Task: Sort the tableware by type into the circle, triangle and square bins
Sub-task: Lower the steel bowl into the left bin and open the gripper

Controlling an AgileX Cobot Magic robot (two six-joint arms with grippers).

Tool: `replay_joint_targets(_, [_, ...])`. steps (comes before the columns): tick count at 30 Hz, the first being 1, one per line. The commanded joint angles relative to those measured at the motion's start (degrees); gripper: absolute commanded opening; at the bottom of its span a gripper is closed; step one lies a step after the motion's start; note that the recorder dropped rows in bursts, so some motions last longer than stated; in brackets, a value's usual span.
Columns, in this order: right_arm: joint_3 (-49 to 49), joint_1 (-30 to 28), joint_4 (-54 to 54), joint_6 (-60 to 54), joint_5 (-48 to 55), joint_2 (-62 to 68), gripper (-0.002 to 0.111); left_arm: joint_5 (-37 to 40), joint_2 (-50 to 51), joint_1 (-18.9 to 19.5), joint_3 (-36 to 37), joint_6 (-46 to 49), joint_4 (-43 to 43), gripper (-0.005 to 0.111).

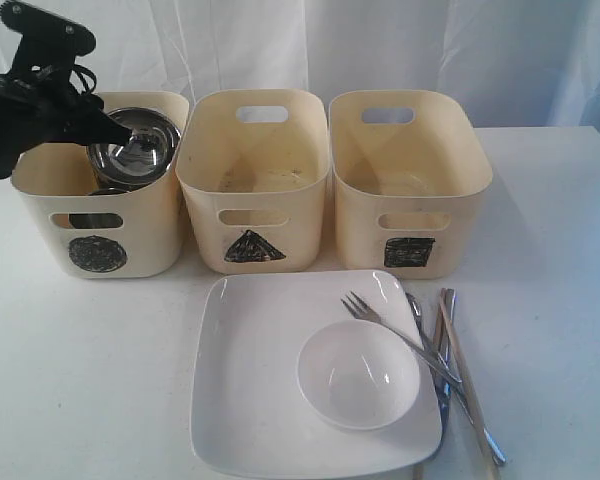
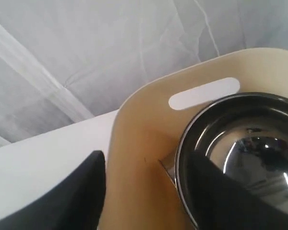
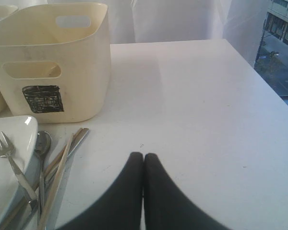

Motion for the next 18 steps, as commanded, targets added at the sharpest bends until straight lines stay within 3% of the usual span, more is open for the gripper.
replay_joint_targets(1, [0.3,0.0,0.0,-0.4,-0.5,-0.3,0.0,0.0,-3.8,0.2,-0.3,-0.1,-4.8,0.057])
replay_joint_targets(5, [0.3,0.0,0.0,-0.4,-0.5,-0.3,0.0,8.0,-7.9,0.2,-0.3,-0.1,-6.3,0.057])
replay_joint_targets(14, [0.3,0.0,0.0,-0.4,-0.5,-0.3,0.0,54.2,-14.1,0.2,-0.3,-0.1,-6.8,0.057])
replay_joint_targets(18, [0.3,0.0,0.0,-0.4,-0.5,-0.3,0.0,67.3,-14.1,0.2,-0.3,-1.5,-6.0,0.057])
